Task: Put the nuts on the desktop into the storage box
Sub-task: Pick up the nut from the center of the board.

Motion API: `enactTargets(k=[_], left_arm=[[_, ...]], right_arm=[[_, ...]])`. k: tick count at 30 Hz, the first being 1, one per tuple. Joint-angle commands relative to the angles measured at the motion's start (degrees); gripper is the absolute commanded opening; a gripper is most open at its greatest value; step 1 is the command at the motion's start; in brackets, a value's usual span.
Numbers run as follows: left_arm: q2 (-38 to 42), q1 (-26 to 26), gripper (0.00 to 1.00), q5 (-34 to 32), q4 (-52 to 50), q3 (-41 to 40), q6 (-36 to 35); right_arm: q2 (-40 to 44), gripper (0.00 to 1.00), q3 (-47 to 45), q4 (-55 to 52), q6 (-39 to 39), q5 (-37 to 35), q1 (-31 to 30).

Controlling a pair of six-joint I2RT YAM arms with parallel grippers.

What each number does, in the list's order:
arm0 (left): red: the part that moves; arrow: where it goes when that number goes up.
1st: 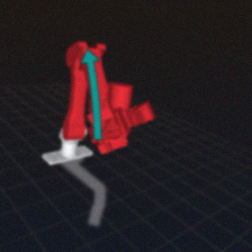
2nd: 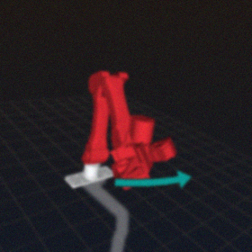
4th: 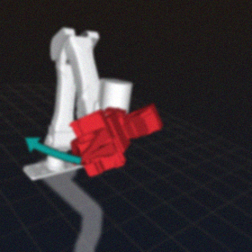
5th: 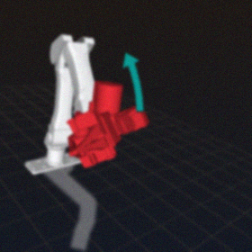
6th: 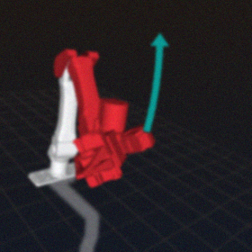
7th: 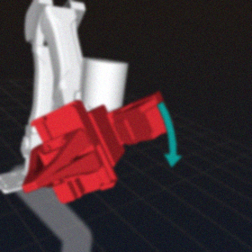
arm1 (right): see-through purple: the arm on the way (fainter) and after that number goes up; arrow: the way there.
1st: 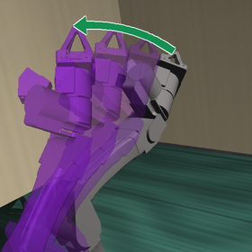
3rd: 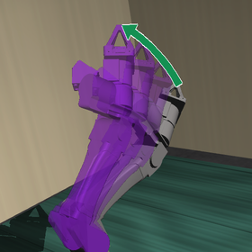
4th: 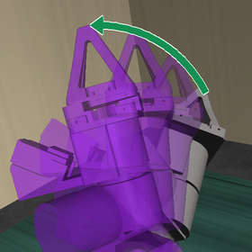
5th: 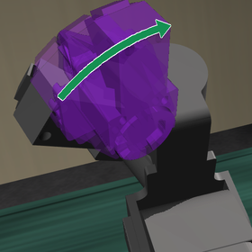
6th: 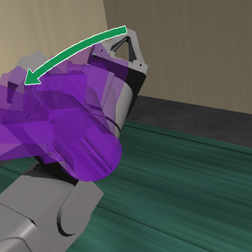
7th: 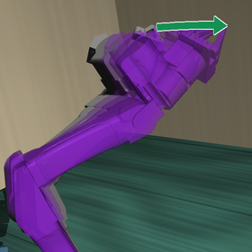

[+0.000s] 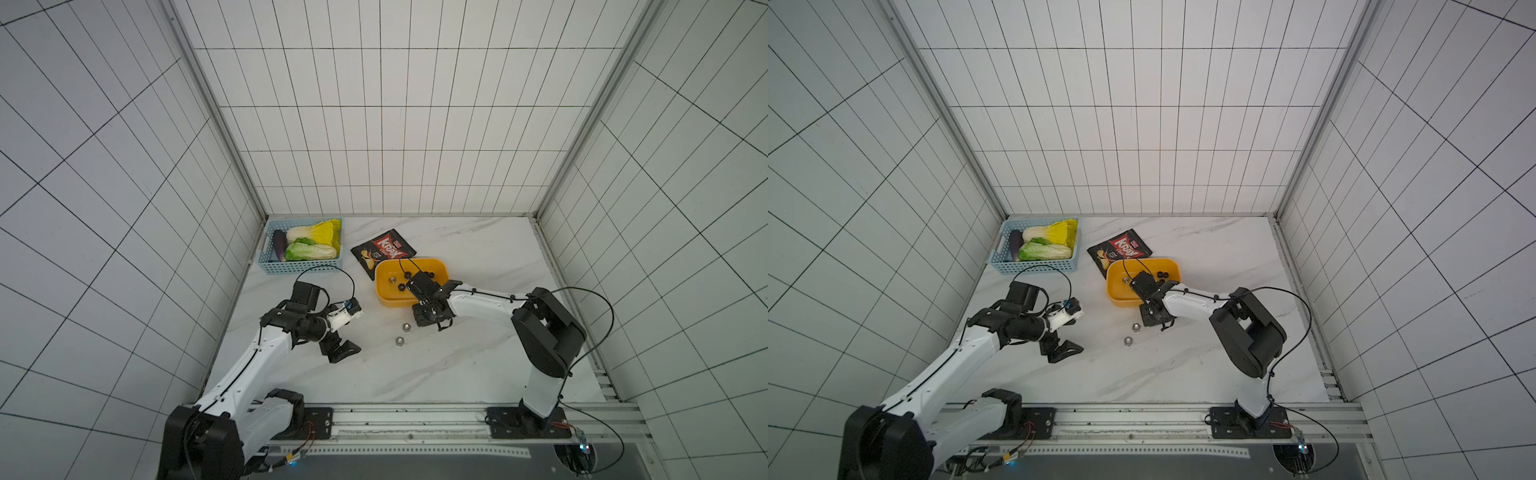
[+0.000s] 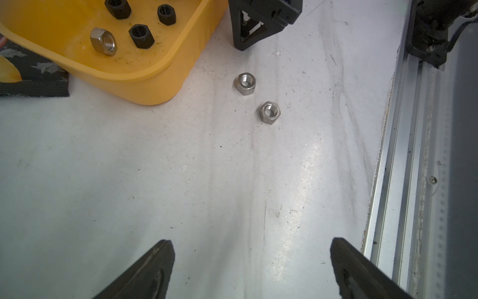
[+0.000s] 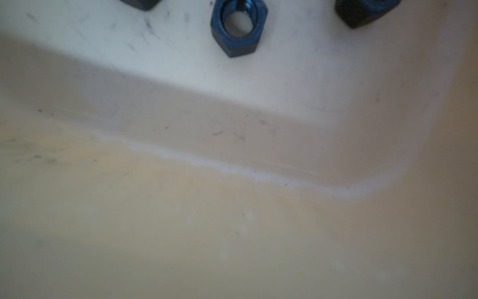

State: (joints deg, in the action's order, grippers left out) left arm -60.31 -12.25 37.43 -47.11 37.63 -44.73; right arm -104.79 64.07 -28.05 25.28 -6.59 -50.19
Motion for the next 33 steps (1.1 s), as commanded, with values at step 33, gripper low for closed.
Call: enactTargets(k=[33], left_arm=[[-0.51, -0.76, 0.98, -0.99, -0.44, -0.23, -0.18]], right_arm=[[16.83, 0.16, 14.48, -20.42, -7.01, 0.09, 1.47]])
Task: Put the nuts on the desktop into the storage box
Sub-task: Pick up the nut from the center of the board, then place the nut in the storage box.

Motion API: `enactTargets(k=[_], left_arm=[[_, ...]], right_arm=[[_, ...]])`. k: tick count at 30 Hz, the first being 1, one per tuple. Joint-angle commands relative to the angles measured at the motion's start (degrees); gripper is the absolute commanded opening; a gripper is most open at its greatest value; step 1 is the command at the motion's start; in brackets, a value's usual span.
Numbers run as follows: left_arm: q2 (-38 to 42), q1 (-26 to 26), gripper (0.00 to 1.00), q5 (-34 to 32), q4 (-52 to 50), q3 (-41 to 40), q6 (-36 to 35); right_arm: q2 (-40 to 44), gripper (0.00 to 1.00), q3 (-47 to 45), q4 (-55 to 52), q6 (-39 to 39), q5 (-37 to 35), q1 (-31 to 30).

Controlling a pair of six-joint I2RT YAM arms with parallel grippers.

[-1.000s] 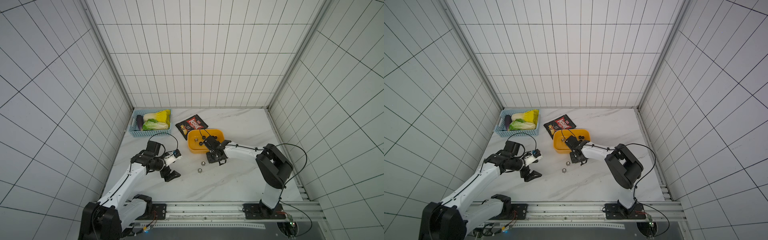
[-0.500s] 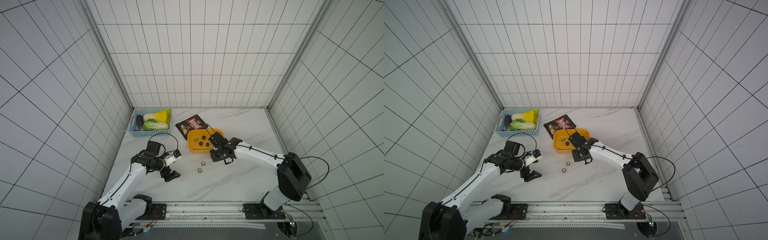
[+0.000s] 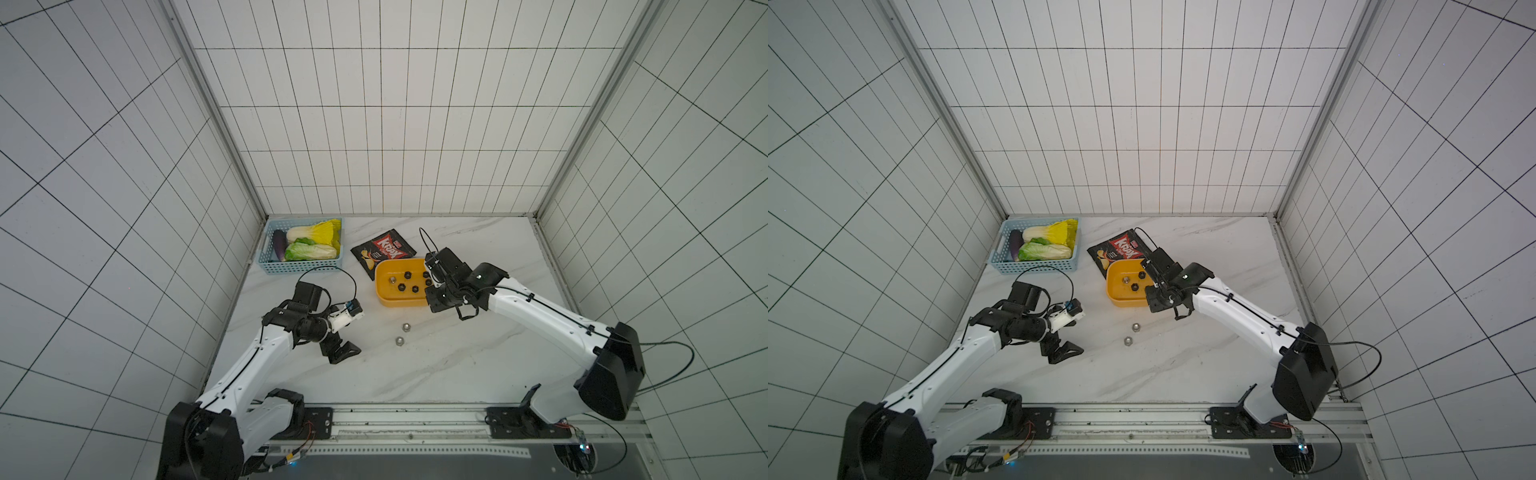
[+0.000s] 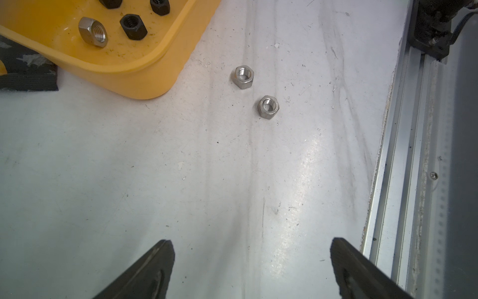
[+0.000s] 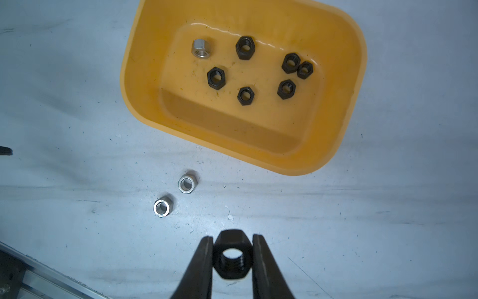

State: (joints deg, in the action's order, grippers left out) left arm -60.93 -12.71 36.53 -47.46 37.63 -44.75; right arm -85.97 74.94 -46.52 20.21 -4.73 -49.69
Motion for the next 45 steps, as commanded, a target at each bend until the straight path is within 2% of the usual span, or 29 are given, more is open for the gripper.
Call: enactTargets(k=[1, 19, 30, 41, 45], left_arm=[[0.01, -0.3, 0.98, 0.02, -0.09, -0.27, -0.23], [-0.48, -0.34, 0.98, -0.06, -0.33, -0.47, -0.62], [-1.14, -0.39, 0.98, -0.43, -0.39, -0.43, -0.74], [-1.48, -0.39, 0.98, -0.52, -0.52, -0.52, -0.84], [-1.9, -0.39, 0.98, -0.32, -0.53, -0.45, -0.86]], right_arm=[[-2.68, 0.16, 4.49, -1.94, -2.3, -1.82, 1.29], [-21.53, 0.1, 18.14, 0.08, -6.65, 0.63, 9.41], [-32.19, 0.1, 25.53, 2.48, -6.98, 2.84, 11.67], [-38.78, 0.1, 26.5, 6.42, -5.71, 5.18, 11.89], [-38.48, 0.1, 25.82, 7.41, -5.72, 4.63, 11.64]])
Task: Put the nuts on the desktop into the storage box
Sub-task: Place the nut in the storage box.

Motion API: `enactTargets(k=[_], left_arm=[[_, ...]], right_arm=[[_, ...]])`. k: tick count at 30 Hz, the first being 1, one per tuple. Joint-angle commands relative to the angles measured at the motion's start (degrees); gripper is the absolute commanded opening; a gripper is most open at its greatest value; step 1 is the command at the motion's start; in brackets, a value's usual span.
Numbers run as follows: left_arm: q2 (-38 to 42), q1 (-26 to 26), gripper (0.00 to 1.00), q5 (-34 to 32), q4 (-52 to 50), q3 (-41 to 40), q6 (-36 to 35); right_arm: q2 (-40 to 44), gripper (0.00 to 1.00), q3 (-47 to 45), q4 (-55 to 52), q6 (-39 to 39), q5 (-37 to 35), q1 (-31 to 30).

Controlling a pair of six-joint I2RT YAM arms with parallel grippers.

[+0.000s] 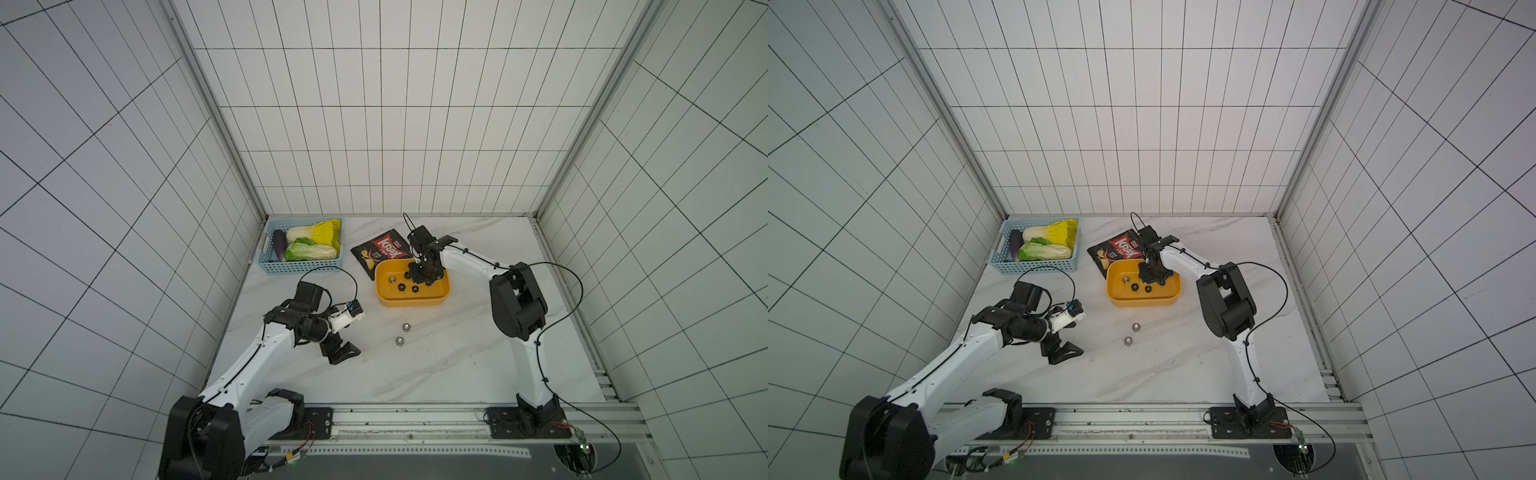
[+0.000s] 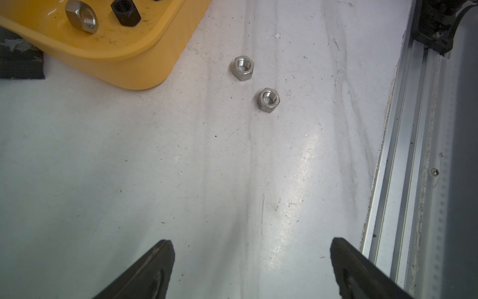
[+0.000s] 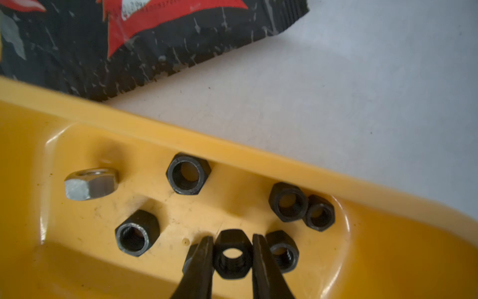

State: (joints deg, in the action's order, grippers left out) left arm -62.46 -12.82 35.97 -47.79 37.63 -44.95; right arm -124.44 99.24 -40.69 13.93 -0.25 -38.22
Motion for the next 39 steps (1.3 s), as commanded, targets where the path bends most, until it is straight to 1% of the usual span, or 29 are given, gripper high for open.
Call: enactTargets(k=[1, 3, 10, 12, 14, 15, 17, 22, 28, 32, 35, 39], left_arm=[[-0.34, -0.28, 0.98, 0.25, -0.22, -0.45, -0.69], [-0.34, -0.28, 0.98, 0.22, -0.37, -0.44, -0.81], [-0.24, -0.28, 0.98, 0.16, -0.37, -0.45, -0.8], [-0.21, -0.28, 0.98, 0.14, -0.37, -0.45, -0.76], [-0.21, -0.28, 0.98, 0.16, -0.42, -0.36, -0.77], [-0.13, -0.28, 0.98, 0.11, -0.37, -0.3, -0.7], [-0.04, -0.28, 0.98, 0.07, -0.36, -0.35, -0.72], [0.06, -0.28, 0.98, 0.5, -0.85, 0.5, -1.4], [-0.64, -0.76, 0.98, -0.35, -3.67, 3.81, -3.85], [-1.12, -1.28, 0.98, 0.06, -4.41, 6.67, -4.38], [-1.83, -2.43, 0.98, 0.55, -4.81, 8.78, -4.31], [-3.14, -4.84, 0.98, 0.49, -4.99, 11.07, -4.25]], right_arm=[[-0.01, 0.1, 1.53, 1.49, 0.7, 0.25, 0.16], [0.06, 0.13, 1.35, 1.49, 1.0, 0.42, 0.16], [1.43, 0.33, 1.34, 1.32, 1.08, 0.38, 0.16], [2.35, 0.4, 1.35, 1.07, 0.92, 0.25, 0.16], [3.16, 0.5, 1.41, 0.78, 0.74, -0.01, 0.11], [3.61, 0.52, 1.49, 0.49, 0.7, -0.11, 0.14], [4.56, 0.55, 1.49, 0.16, 0.66, -0.25, 0.13], [9.2, 0.58, 0.89, -0.87, 1.0, 0.15, 0.16], [19.19, 0.6, -3.29, -0.95, 1.71, 0.16, 0.07], [26.29, 0.64, -7.34, -1.02, 2.41, -0.25, -0.18], [31.63, 0.69, -10.31, -0.98, 2.51, -0.87, -0.56], [38.9, 0.81, -14.39, -3.49, 2.44, -1.28, -1.28]])
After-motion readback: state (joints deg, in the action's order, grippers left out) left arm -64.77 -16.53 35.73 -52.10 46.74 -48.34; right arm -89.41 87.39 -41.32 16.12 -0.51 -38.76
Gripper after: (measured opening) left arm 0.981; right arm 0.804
